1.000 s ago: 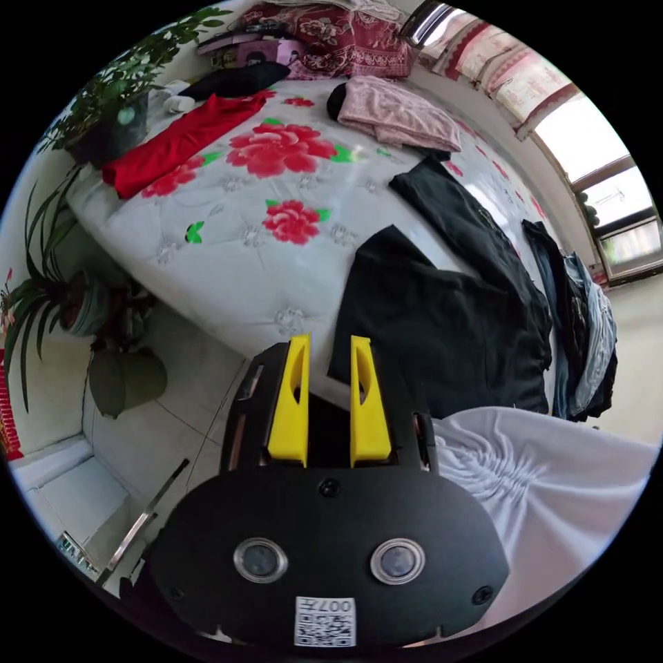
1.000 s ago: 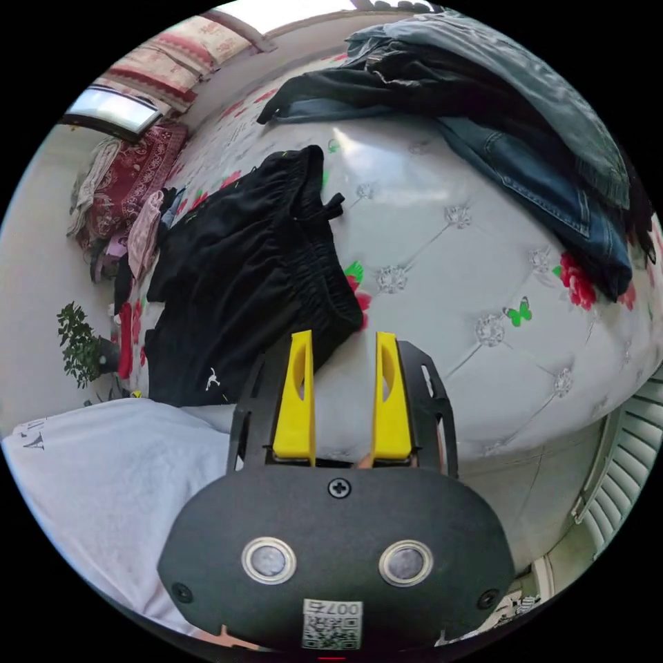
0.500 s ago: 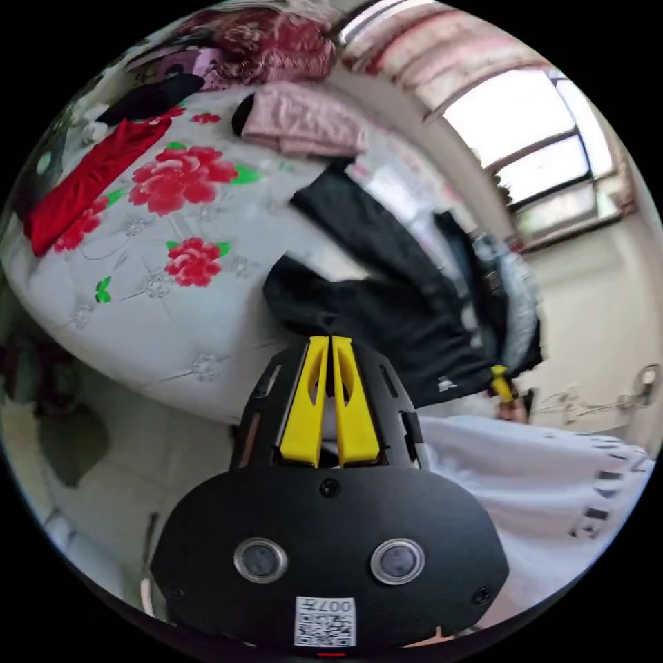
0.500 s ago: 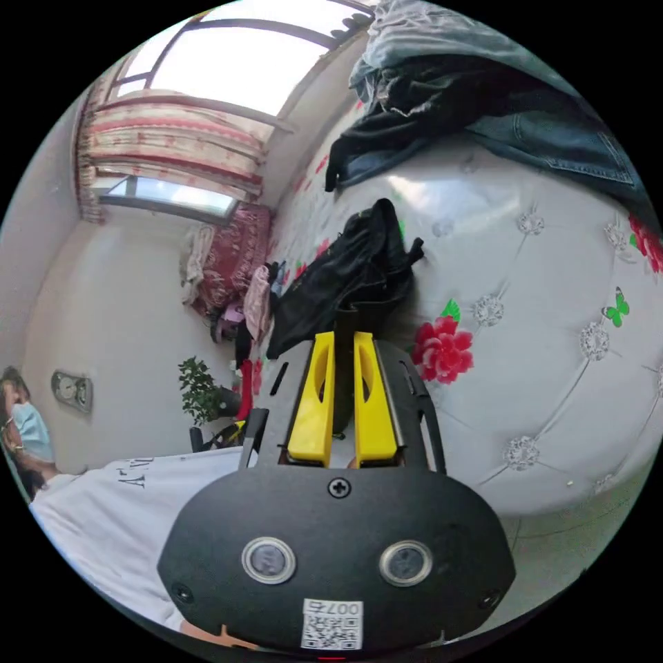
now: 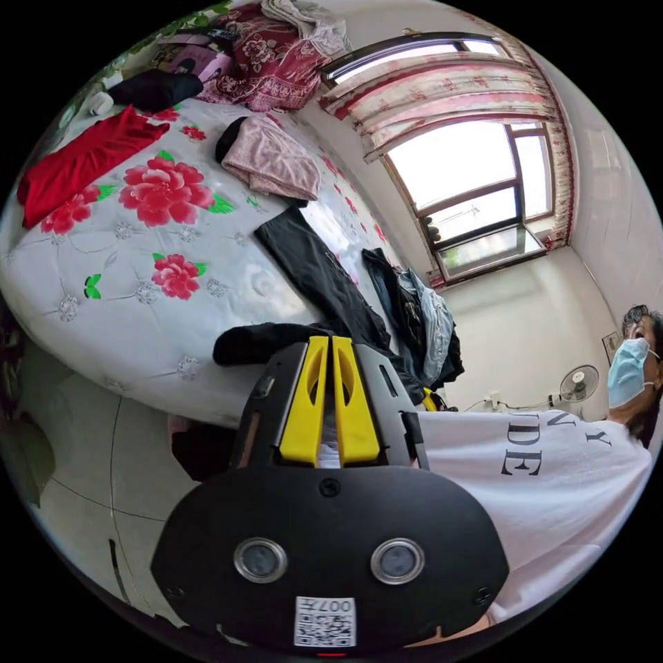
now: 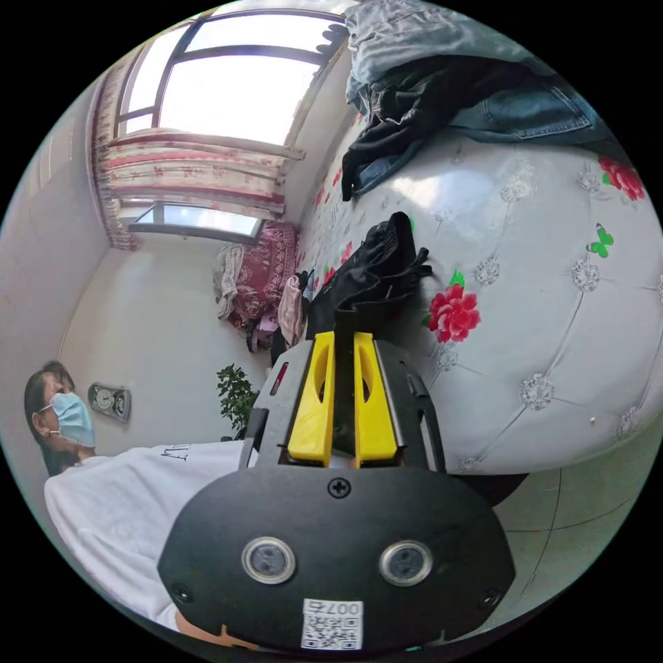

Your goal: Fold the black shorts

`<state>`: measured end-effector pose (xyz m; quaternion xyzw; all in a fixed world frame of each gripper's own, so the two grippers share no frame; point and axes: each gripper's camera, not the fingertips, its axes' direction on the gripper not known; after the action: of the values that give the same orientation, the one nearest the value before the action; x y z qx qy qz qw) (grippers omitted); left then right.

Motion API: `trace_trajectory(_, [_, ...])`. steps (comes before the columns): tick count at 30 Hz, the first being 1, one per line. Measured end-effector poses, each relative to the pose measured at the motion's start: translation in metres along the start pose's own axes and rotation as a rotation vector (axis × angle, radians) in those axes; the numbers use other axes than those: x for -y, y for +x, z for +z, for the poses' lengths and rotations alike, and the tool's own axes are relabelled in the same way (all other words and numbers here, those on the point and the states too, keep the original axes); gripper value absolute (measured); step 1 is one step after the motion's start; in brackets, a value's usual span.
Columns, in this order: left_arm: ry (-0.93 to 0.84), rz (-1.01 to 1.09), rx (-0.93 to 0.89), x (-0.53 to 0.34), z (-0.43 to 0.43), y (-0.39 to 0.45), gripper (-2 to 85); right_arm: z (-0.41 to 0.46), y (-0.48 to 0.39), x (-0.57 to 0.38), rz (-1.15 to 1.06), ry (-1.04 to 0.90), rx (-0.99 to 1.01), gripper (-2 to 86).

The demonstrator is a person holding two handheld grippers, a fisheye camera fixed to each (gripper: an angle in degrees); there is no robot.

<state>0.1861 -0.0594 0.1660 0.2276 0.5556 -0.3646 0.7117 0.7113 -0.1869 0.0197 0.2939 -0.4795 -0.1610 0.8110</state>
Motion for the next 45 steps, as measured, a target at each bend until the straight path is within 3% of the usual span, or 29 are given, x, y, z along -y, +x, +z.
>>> trace_trajectory(7, [-0.034,0.026,0.01,0.068,0.013,-0.018,-0.9,-0.001,-0.007,0.015,-0.01,0.018,0.019,5.1])
trace_trajectory(12, [-0.059,0.022,0.007,0.202,0.075,-0.021,-0.4,0.038,-0.04,0.089,-0.053,0.025,0.055,5.7])
trace_trajectory(20, [0.041,0.053,0.252,0.353,0.203,0.01,8.7,0.141,-0.075,0.202,-0.055,0.106,-0.267,7.9])
trace_trajectory(29, [-0.171,0.115,0.416,0.311,0.288,-0.05,9.0,0.17,-0.016,0.161,-0.04,-0.038,-0.57,8.8])
trace_trajectory(37, [-0.238,0.162,0.447,0.3,0.348,-0.041,8.3,0.208,-0.009,0.159,-0.098,-0.225,-0.526,7.9])
trace_trajectory(40, [-0.195,0.162,0.423,0.303,0.343,-0.029,7.8,0.207,-0.026,0.165,-0.169,-0.238,-0.588,7.7])
trace_trajectory(45, [-0.102,0.392,0.5,0.324,0.327,0.013,7.9,0.185,-0.056,0.187,-0.289,-0.119,-0.657,8.1])
